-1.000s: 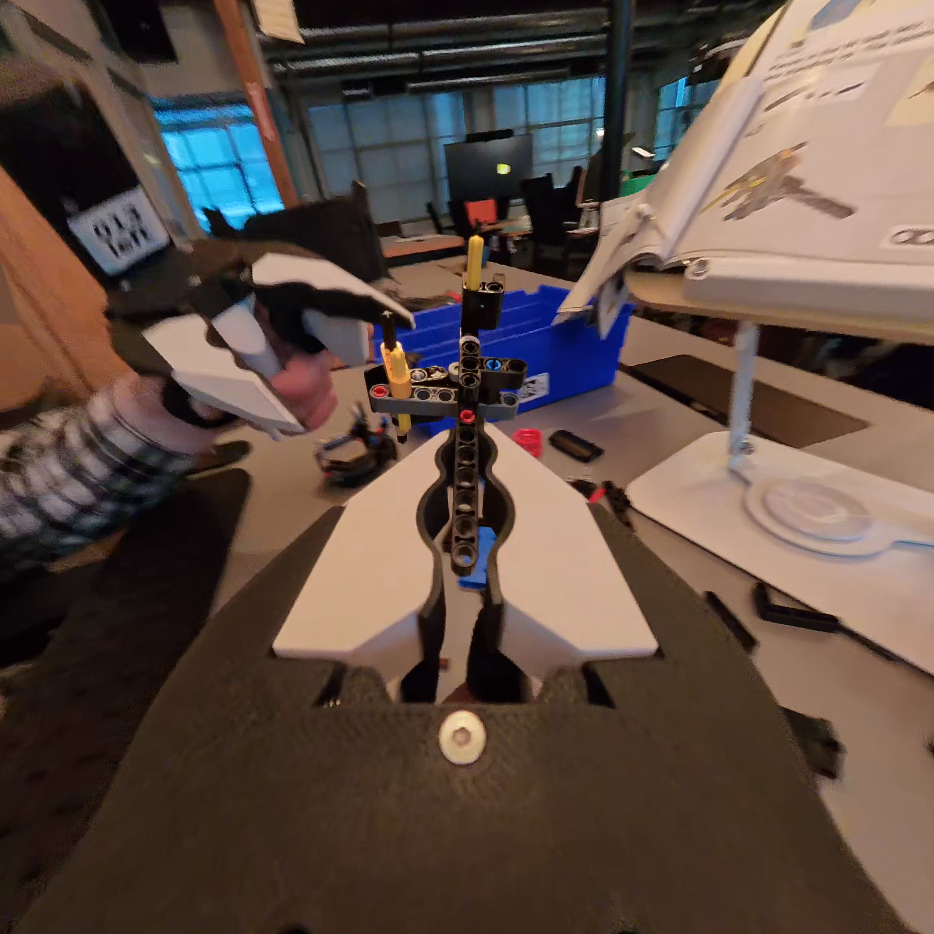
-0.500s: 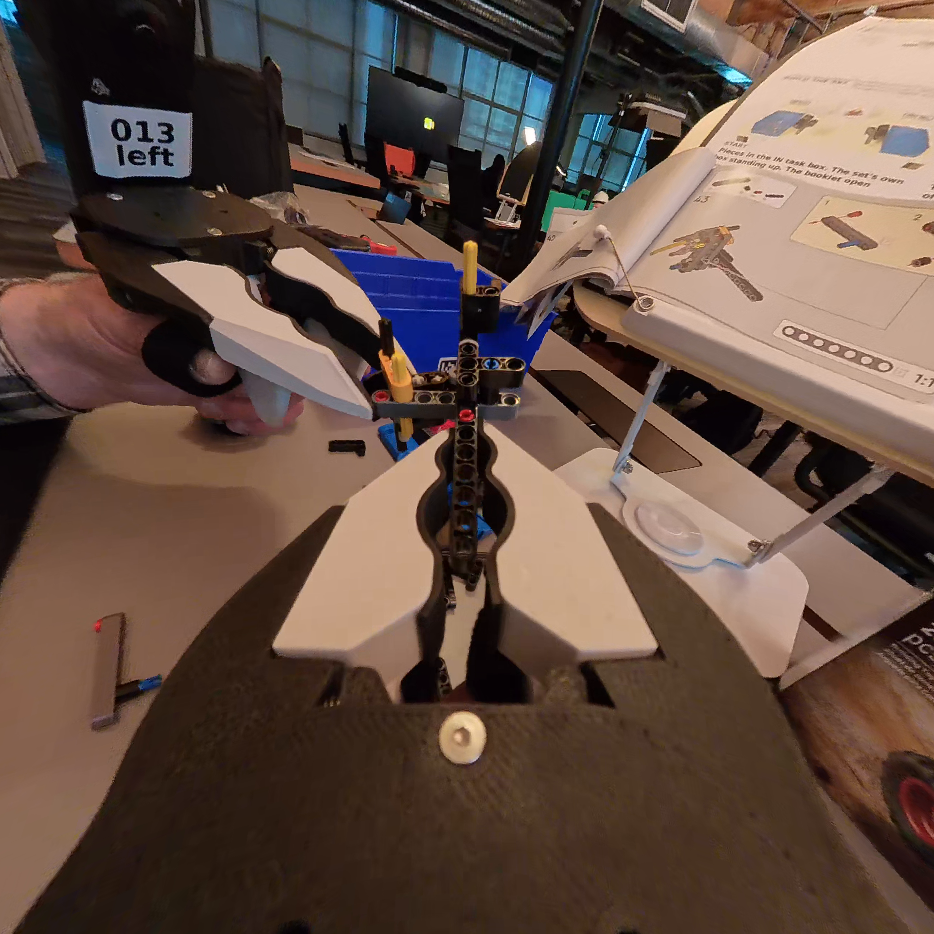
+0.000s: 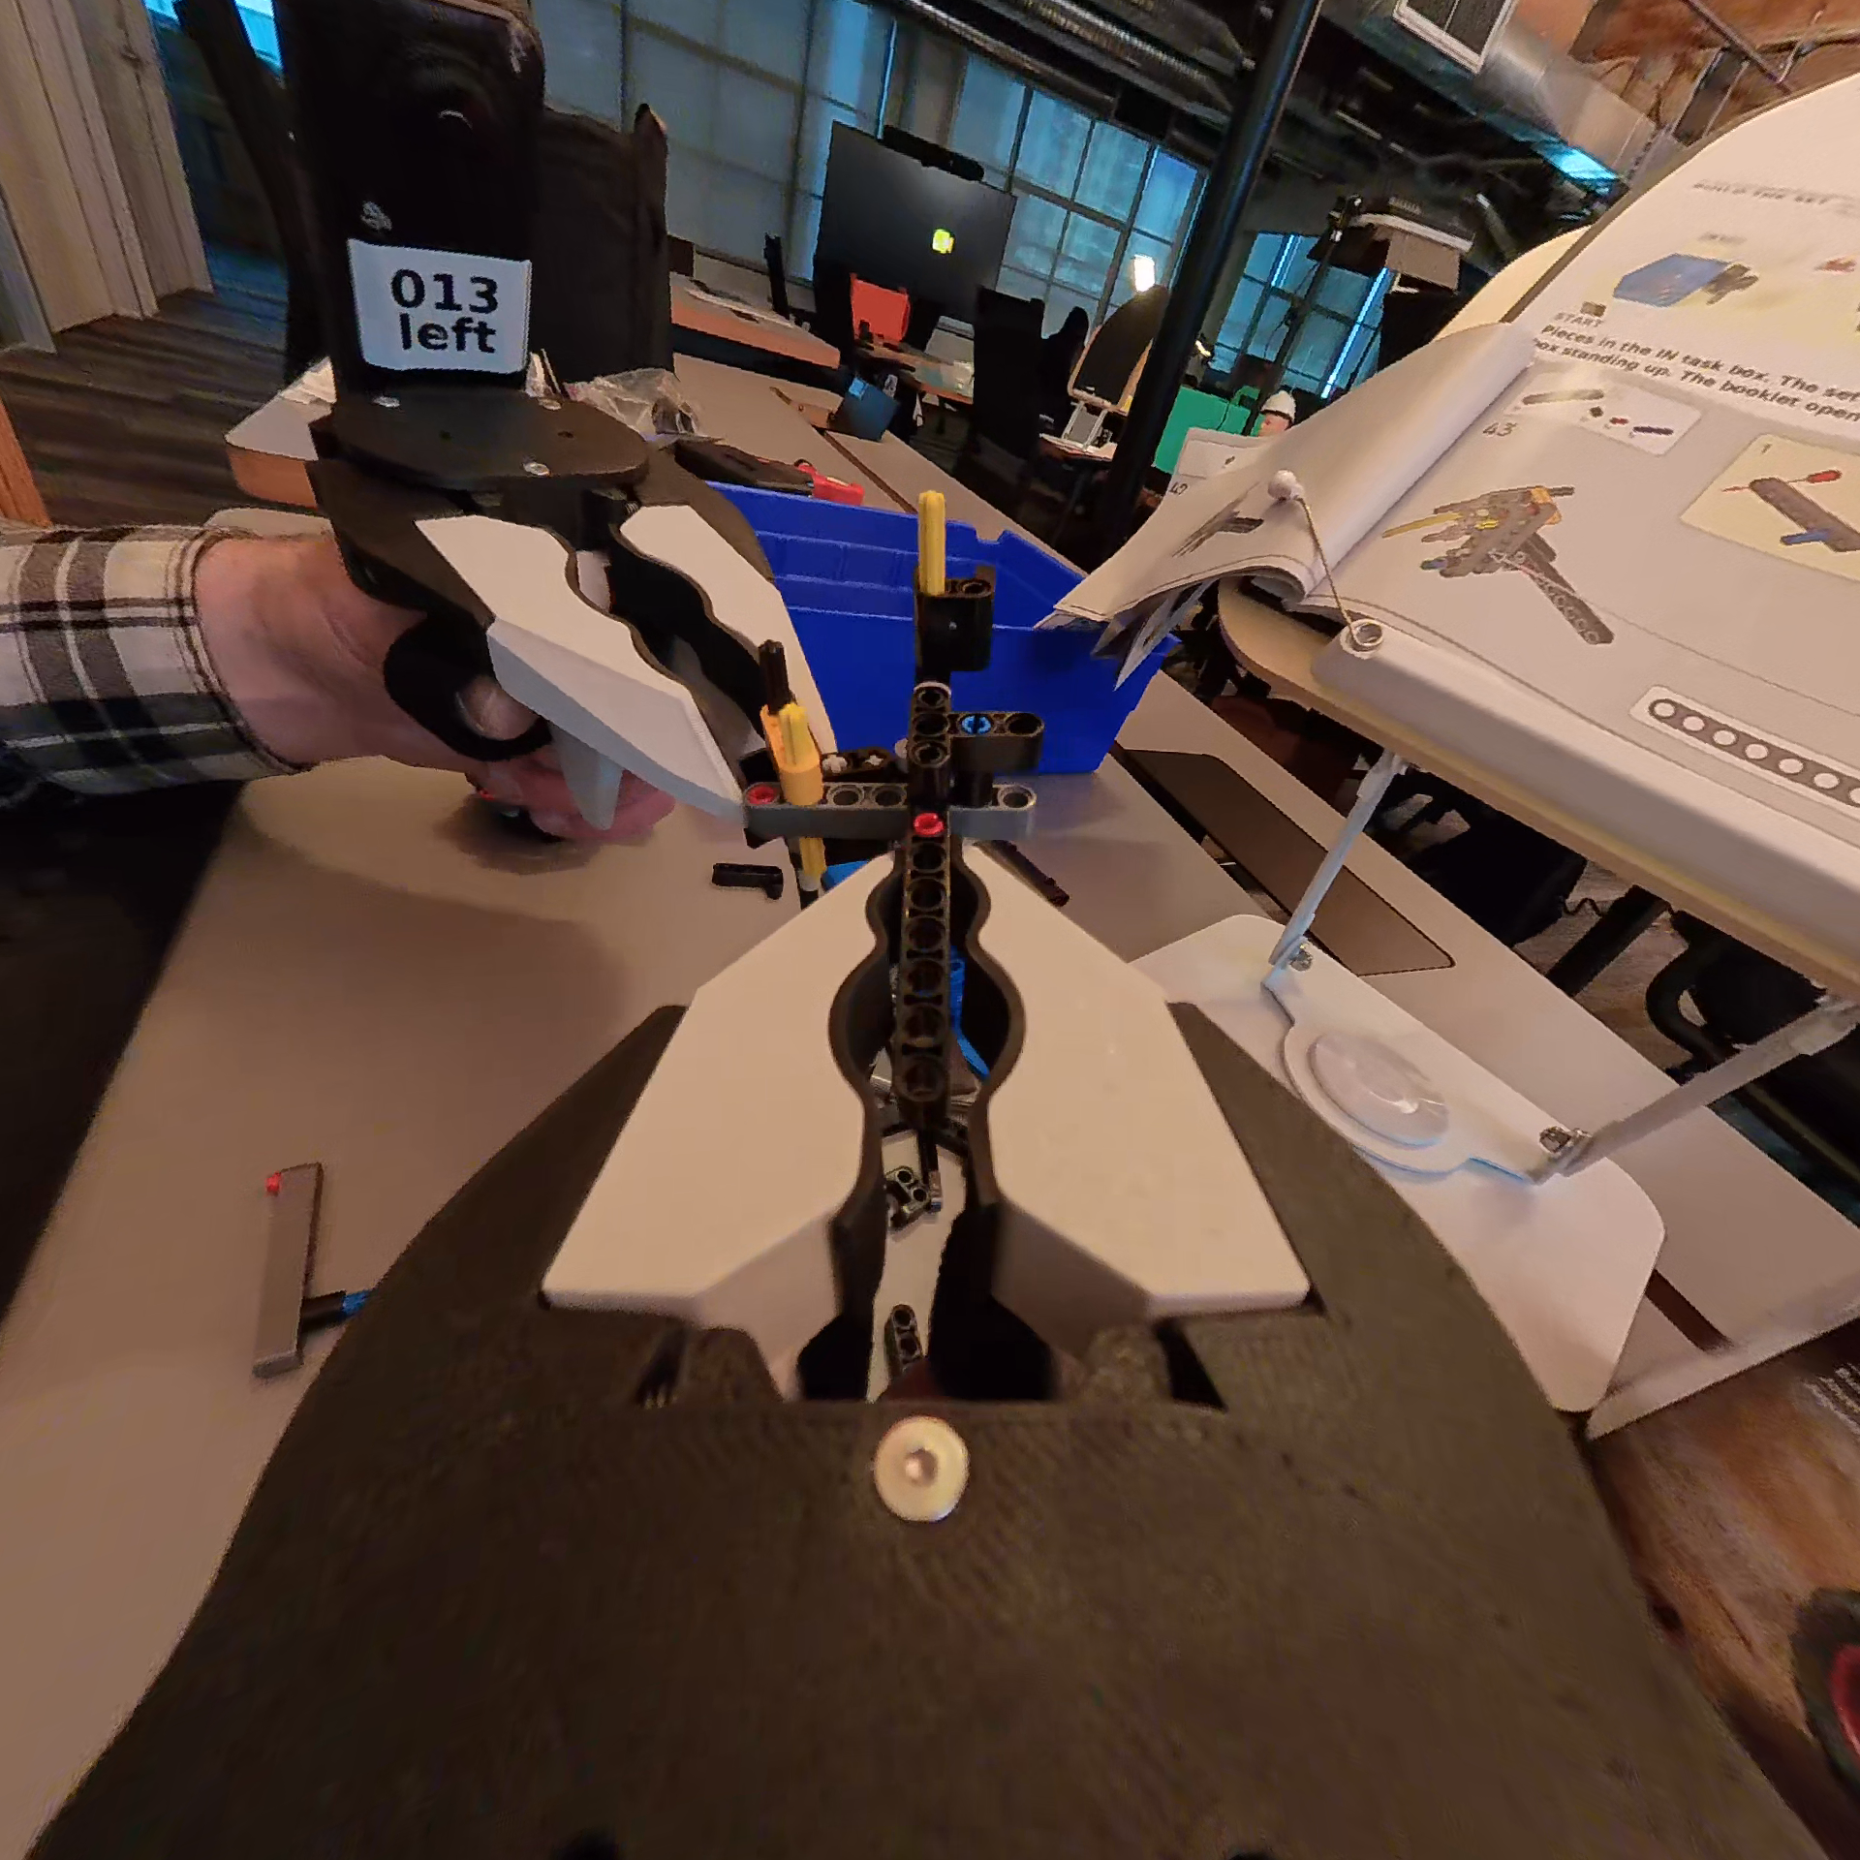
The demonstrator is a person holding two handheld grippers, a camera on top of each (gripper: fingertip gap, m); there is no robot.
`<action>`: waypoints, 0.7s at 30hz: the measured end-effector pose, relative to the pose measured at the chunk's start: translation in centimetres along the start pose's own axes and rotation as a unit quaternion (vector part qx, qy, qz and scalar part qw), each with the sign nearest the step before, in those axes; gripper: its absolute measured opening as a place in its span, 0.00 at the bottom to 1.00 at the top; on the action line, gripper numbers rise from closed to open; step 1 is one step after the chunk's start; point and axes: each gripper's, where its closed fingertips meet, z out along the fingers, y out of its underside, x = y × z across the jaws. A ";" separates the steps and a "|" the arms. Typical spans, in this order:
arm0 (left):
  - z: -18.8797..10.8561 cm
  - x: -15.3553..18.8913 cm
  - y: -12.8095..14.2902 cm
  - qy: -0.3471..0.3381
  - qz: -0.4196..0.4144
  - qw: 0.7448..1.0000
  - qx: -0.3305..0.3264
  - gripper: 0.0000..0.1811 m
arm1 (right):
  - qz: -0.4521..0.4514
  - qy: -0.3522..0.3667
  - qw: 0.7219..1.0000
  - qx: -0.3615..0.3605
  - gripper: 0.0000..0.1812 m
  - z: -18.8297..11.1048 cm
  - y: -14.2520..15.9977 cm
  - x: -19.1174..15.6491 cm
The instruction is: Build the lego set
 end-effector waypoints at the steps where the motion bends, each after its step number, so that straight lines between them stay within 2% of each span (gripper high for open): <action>1: 0.0 0.0 0.0 0.002 -0.005 1.000 0.002 0.08 | 0.001 -0.001 1.000 0.000 0.02 0.0 0.0 0.0; 21: 0.0 -0.2 0.6 0.008 -0.027 1.000 0.003 0.08 | 0.006 -0.007 1.000 -0.009 0.02 0.0 0.4 -0.1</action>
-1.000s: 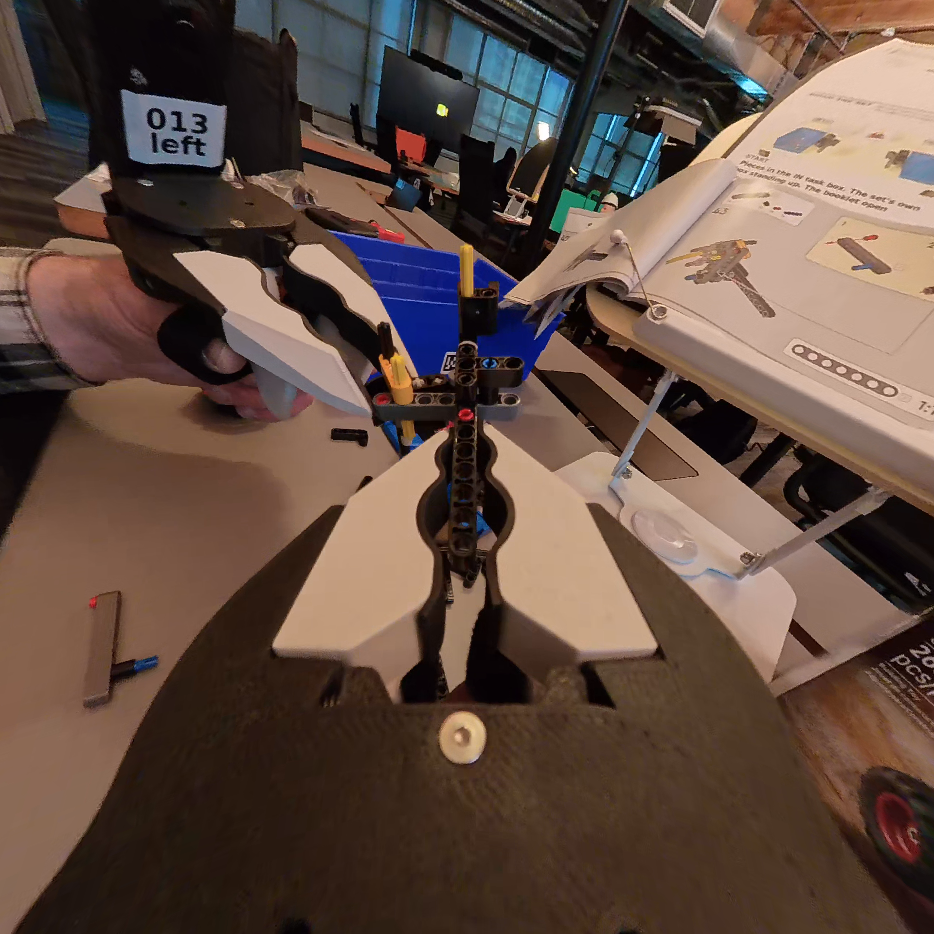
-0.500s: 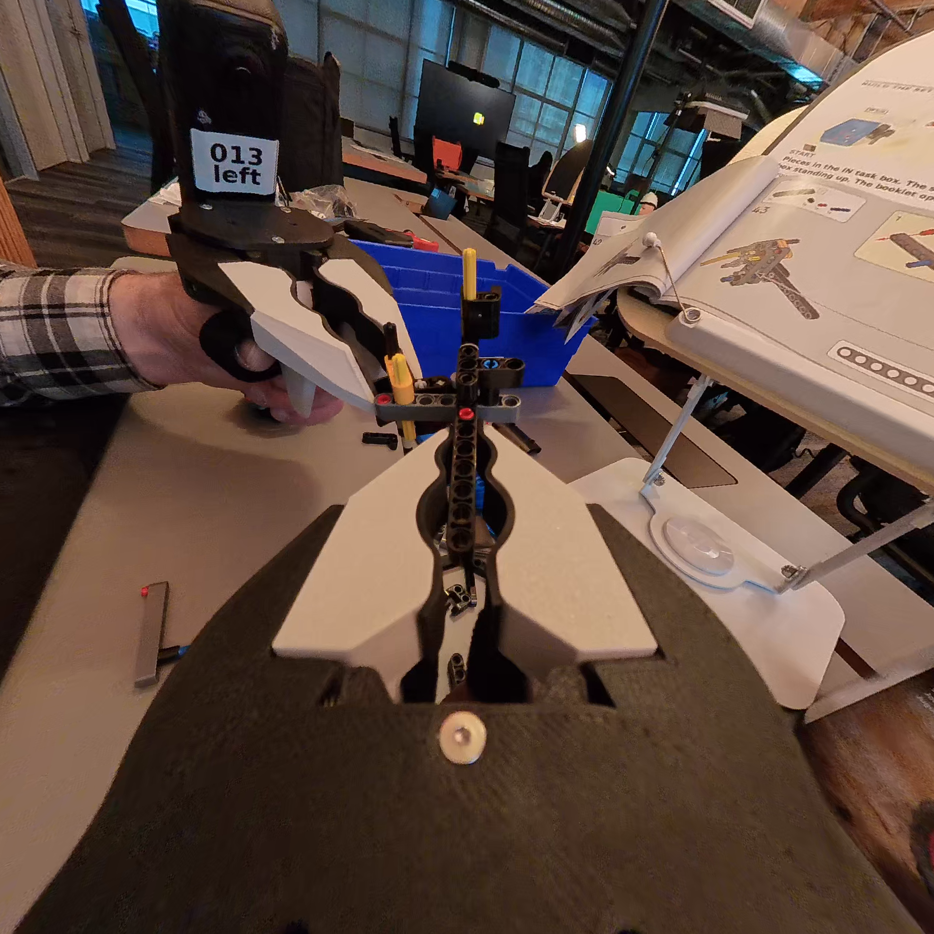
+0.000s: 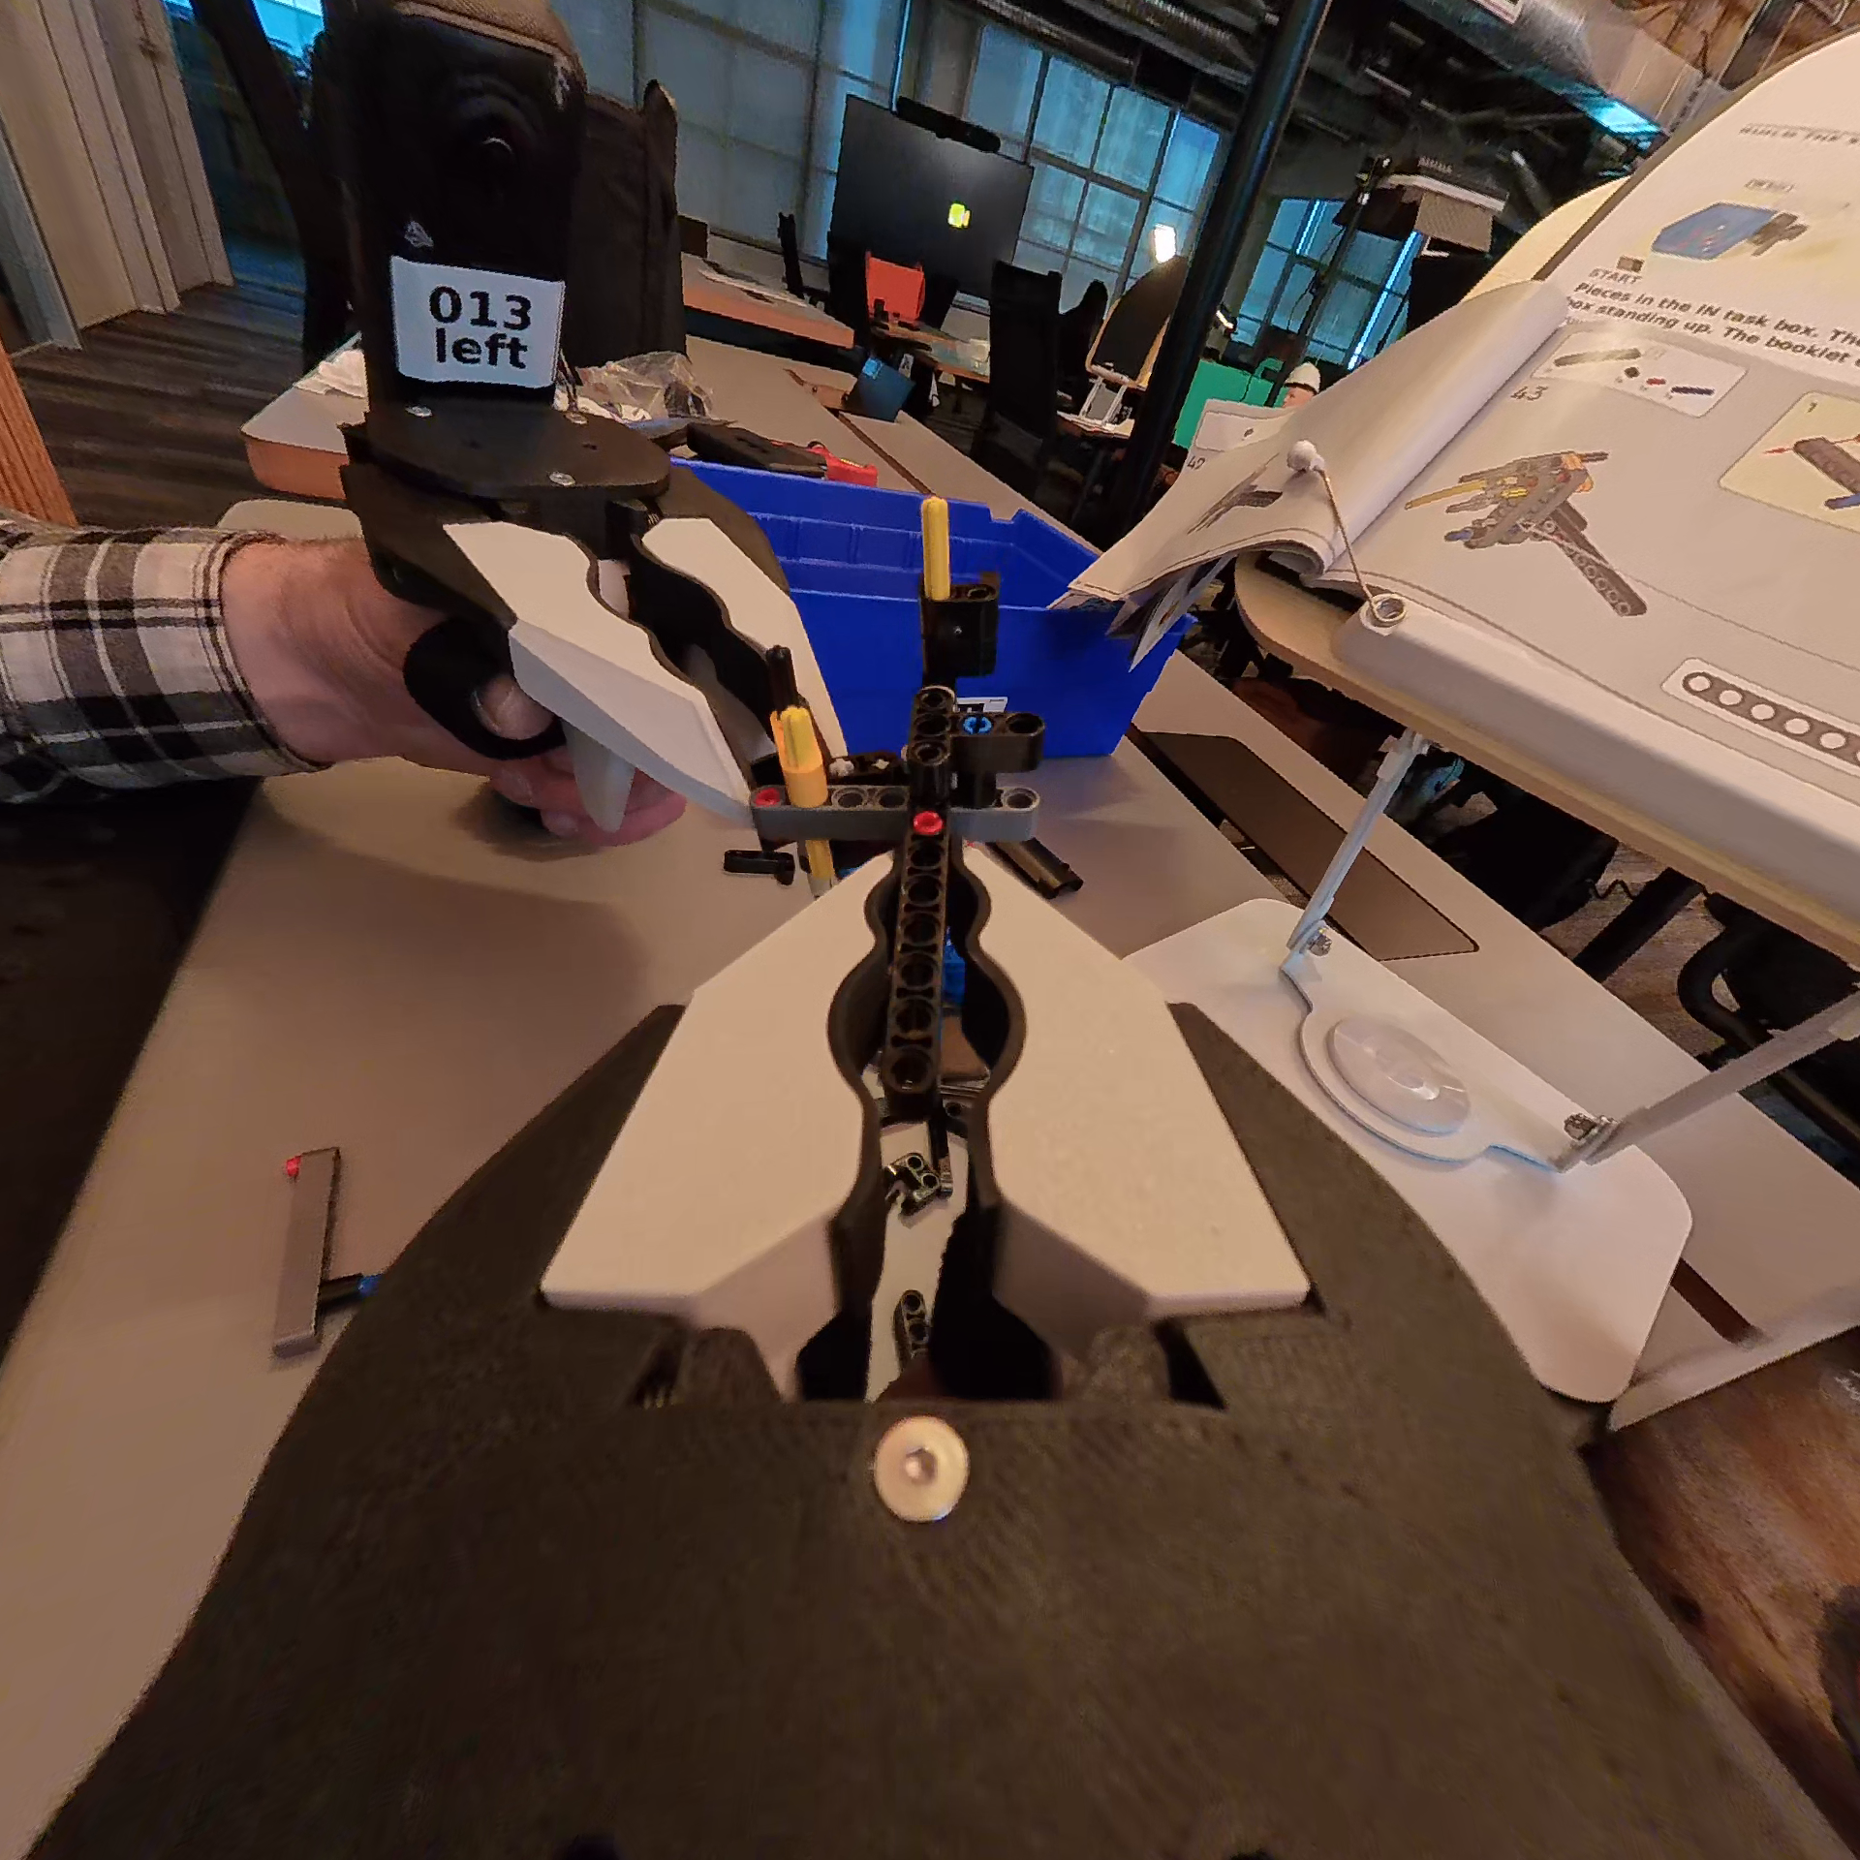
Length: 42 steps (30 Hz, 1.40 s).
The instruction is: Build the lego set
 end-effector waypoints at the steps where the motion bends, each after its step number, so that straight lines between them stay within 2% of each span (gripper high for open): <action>1: 0.0 0.0 0.0 0.000 -0.001 1.000 0.000 0.08 | -0.002 0.001 1.000 0.000 0.02 0.0 0.0 0.0; 12: 0.0 -0.2 0.0 -0.006 0.009 1.000 -0.001 0.08 | -0.014 0.011 1.000 0.000 0.02 0.0 -0.2 0.0; 18: 0.0 -0.7 0.4 -0.023 0.024 0.999 -0.011 0.08 | -0.061 0.049 0.997 -0.006 0.02 -0.2 -0.3 0.7; 25: 0.1 -0.6 0.1 -0.026 0.026 0.999 -0.003 0.17 | -0.141 0.093 0.985 -0.017 0.02 -0.3 -0.5 1.1; 30: 0.4 -0.5 -0.2 -0.033 0.027 0.999 0.009 0.12 | -0.168 0.100 0.981 -0.020 0.02 0.0 -0.4 0.8; 33: 0.6 -0.5 -0.2 -0.040 0.034 0.999 0.011 0.07 | -0.161 0.092 0.983 -0.018 0.02 0.2 -0.2 0.5; 42: 0.4 -0.8 0.2 -0.056 0.069 0.996 -0.010 0.06 | -0.103 0.048 0.993 -0.025 0.04 0.4 0.7 0.2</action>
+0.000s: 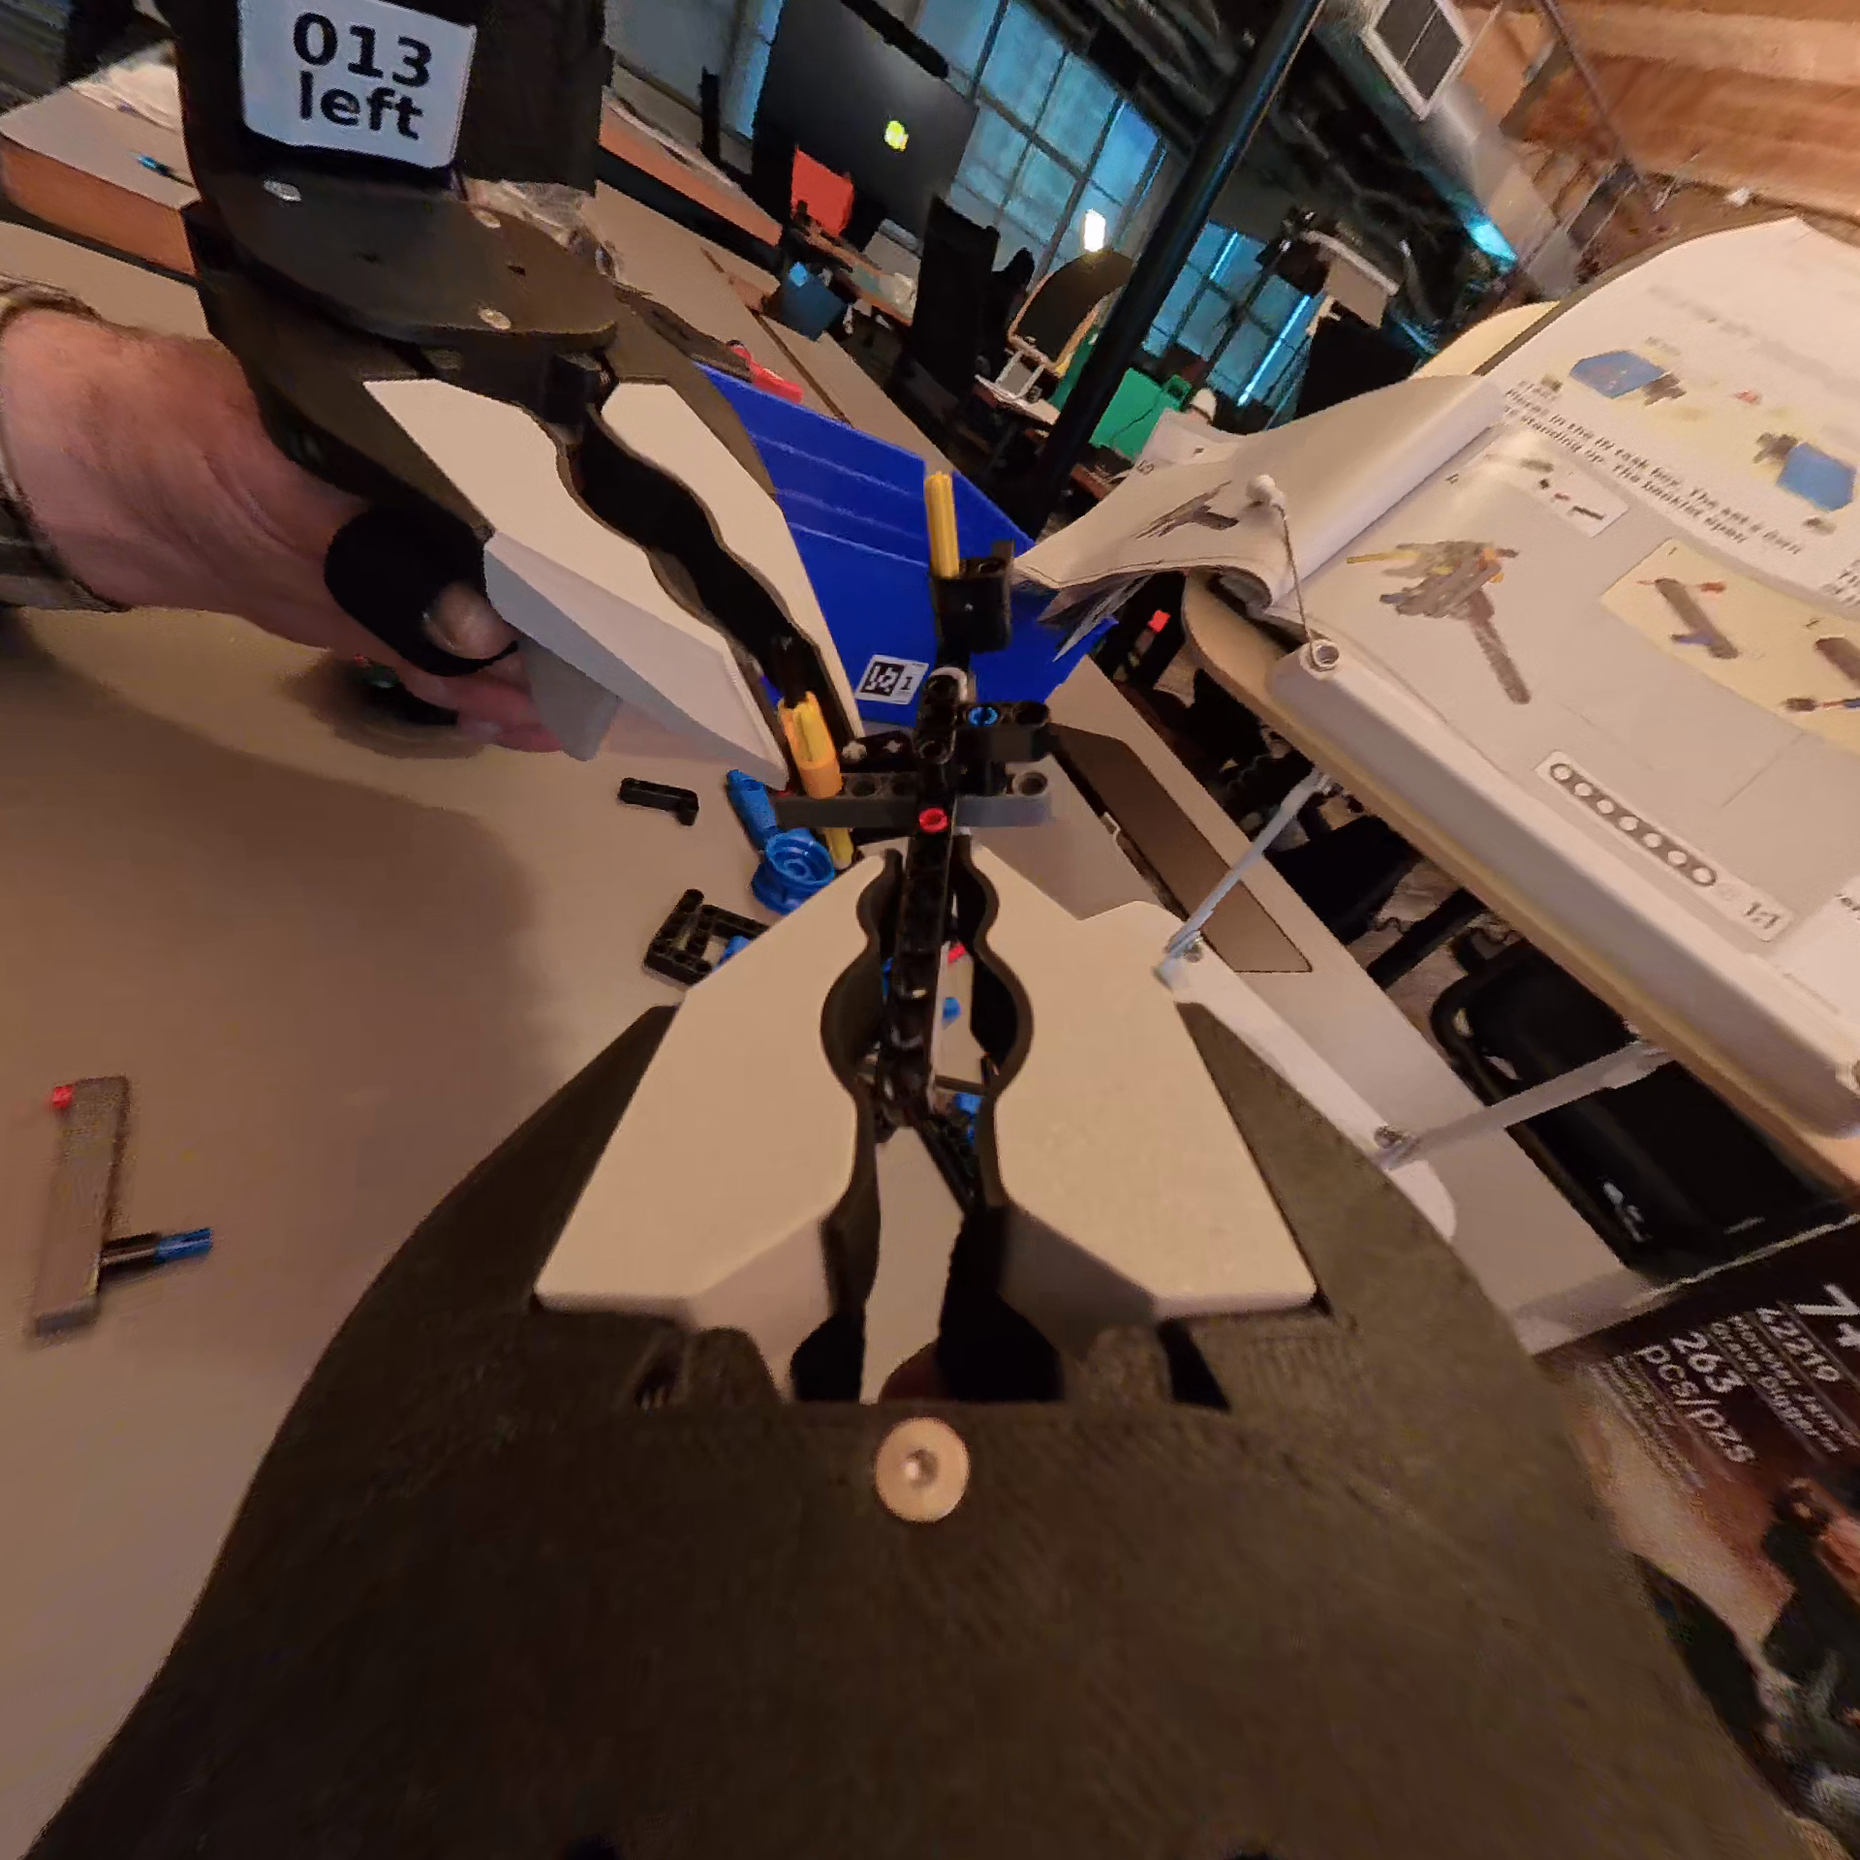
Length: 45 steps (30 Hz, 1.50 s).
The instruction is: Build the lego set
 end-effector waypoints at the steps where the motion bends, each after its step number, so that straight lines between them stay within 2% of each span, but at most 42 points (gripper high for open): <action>1: 0.0 -0.1 0.1 -0.003 0.004 1.000 -0.004 0.06 | 0.005 -0.004 1.000 0.001 0.04 0.0 0.1 0.0; 11: 0.2 -0.1 0.8 -0.020 0.047 0.998 -0.038 0.06 | 0.018 -0.011 0.999 -0.030 0.02 0.0 1.3 0.3; 16: 0.3 -0.5 0.8 -0.041 0.053 0.997 -0.045 0.18 | 0.062 -0.015 0.998 -0.010 0.02 0.0 1.2 0.6; 19: 0.3 -0.7 0.7 -0.050 0.049 0.997 -0.043 0.17 | 0.087 -0.018 0.996 0.001 0.02 0.0 1.2 0.8; 22: 0.3 -0.7 0.7 -0.047 0.040 0.997 -0.036 0.10 | 0.105 -0.020 0.994 0.009 0.02 0.0 1.2 0.9; 29: 0.3 -0.8 0.6 -0.056 0.040 0.997 -0.034 0.09 | 0.109 -0.016 0.994 0.014 0.02 0.0 1.2 1.1; 30: 0.2 -1.1 0.4 -0.066 0.038 0.997 -0.028 0.06 | 0.111 -0.016 0.994 0.015 0.02 0.0 1.1 1.2; 45: 0.3 -1.4 0.9 -0.065 0.020 0.997 -0.033 0.07 | 0.112 -0.014 0.994 0.016 0.02 0.1 1.4 1.2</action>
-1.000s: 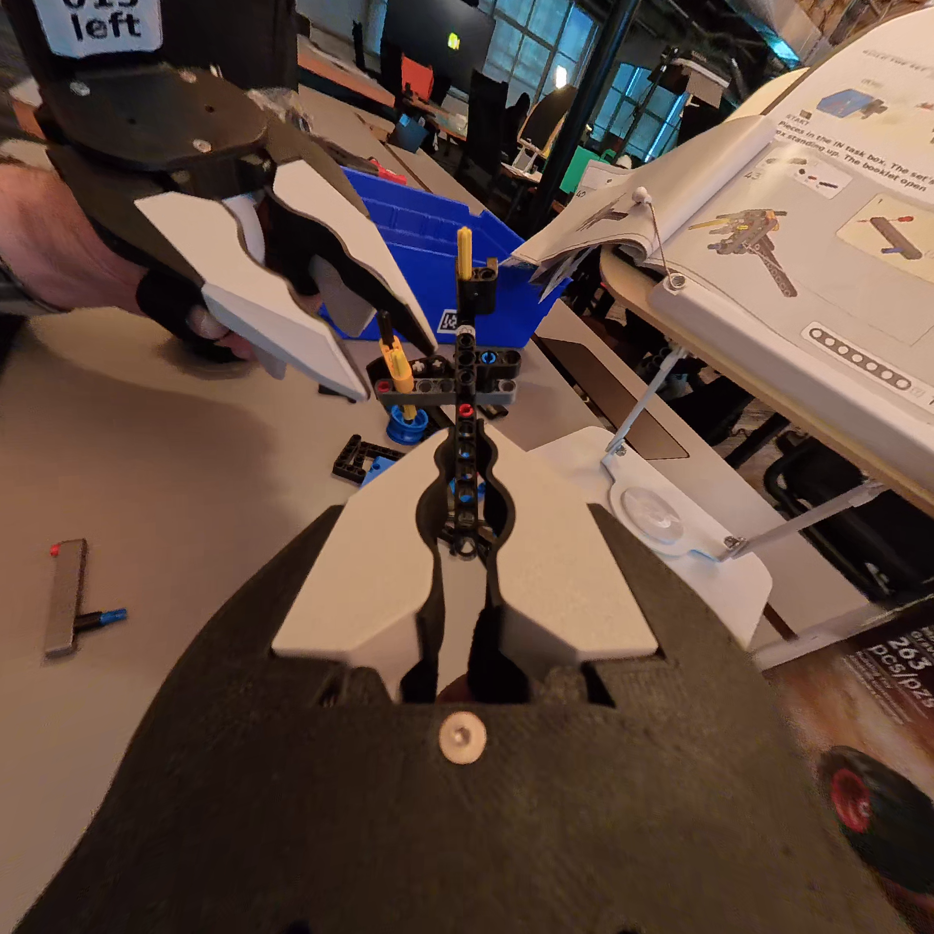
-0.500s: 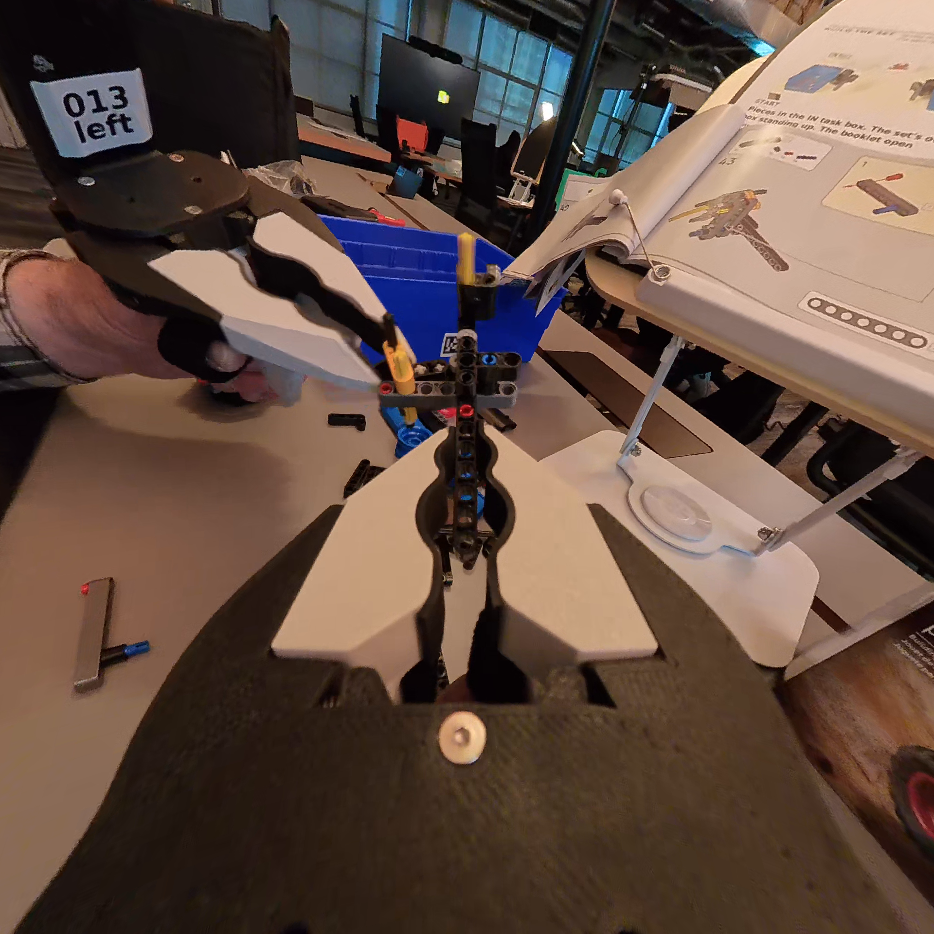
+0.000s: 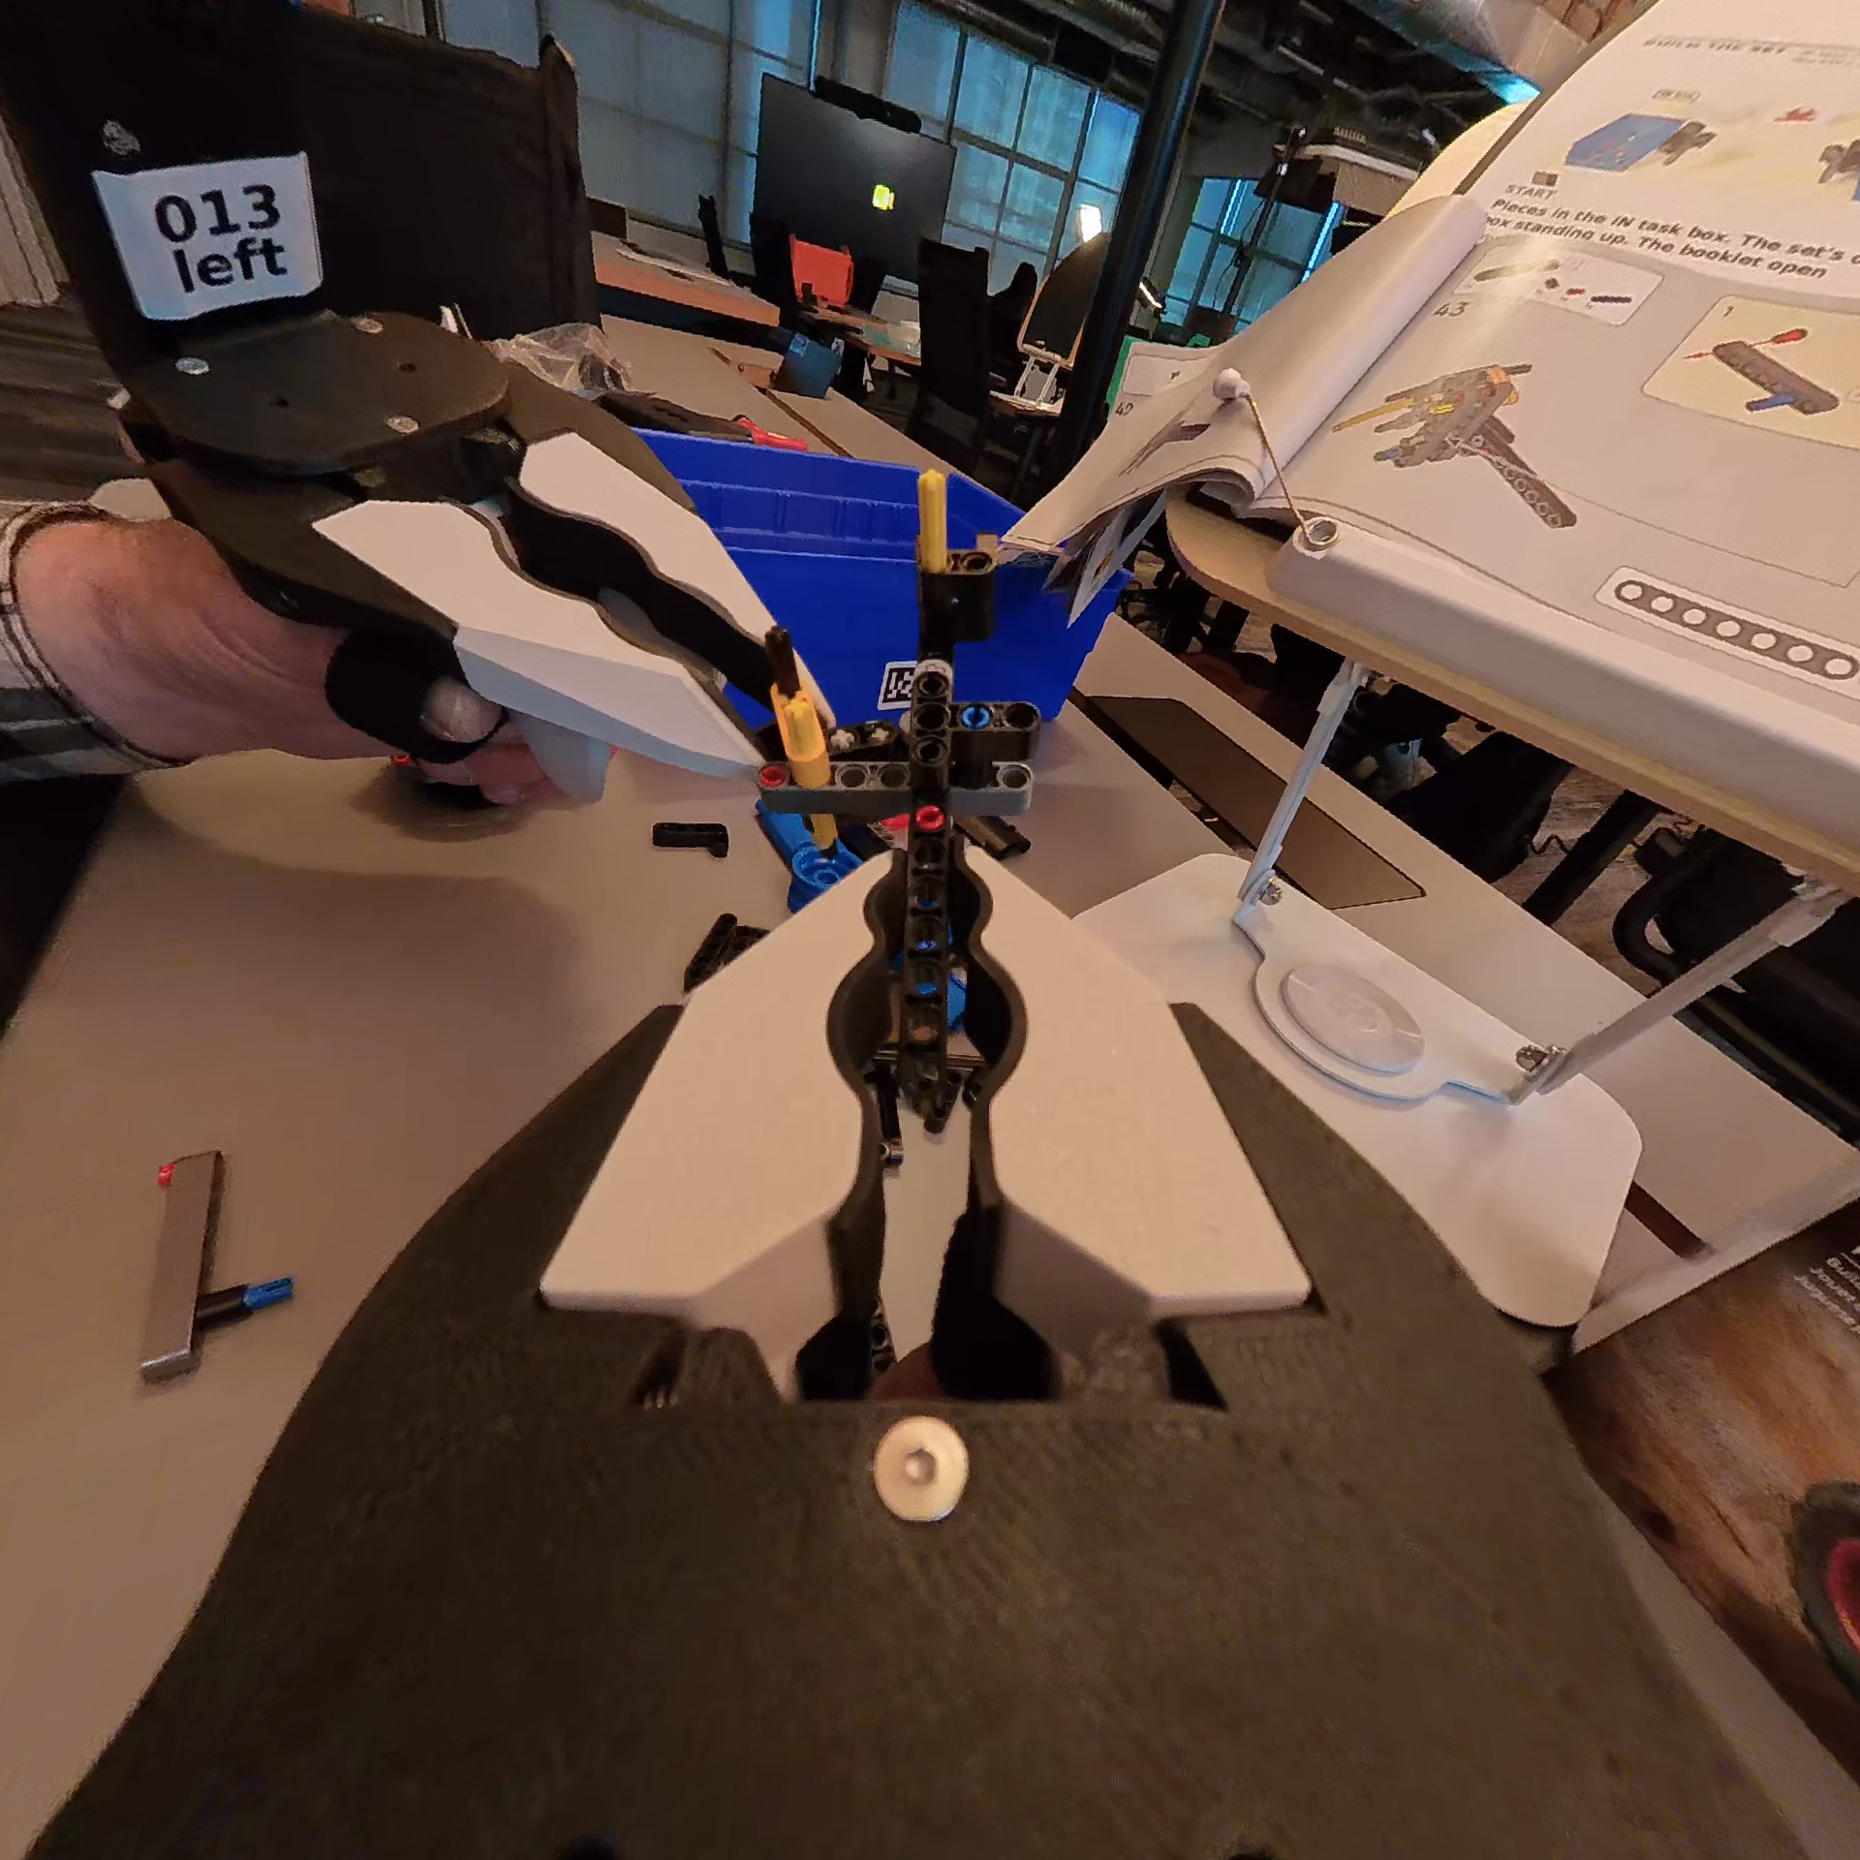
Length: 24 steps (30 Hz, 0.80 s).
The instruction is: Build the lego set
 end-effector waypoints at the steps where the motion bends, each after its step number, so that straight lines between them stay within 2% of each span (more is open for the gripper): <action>1: 0.0 -0.1 0.1 0.000 -0.003 1.000 -0.002 0.08 | -0.003 0.002 1.000 0.000 0.02 0.0 0.0 0.0; 16: -0.1 -0.7 0.3 -0.004 -0.018 1.000 -0.004 0.12 | -0.022 0.026 0.999 -0.010 0.02 0.0 0.1 0.5; 24: -0.4 -1.3 0.2 -0.006 -0.033 0.999 0.000 0.19 | -0.018 0.021 1.000 -0.009 0.02 0.1 -0.1 0.2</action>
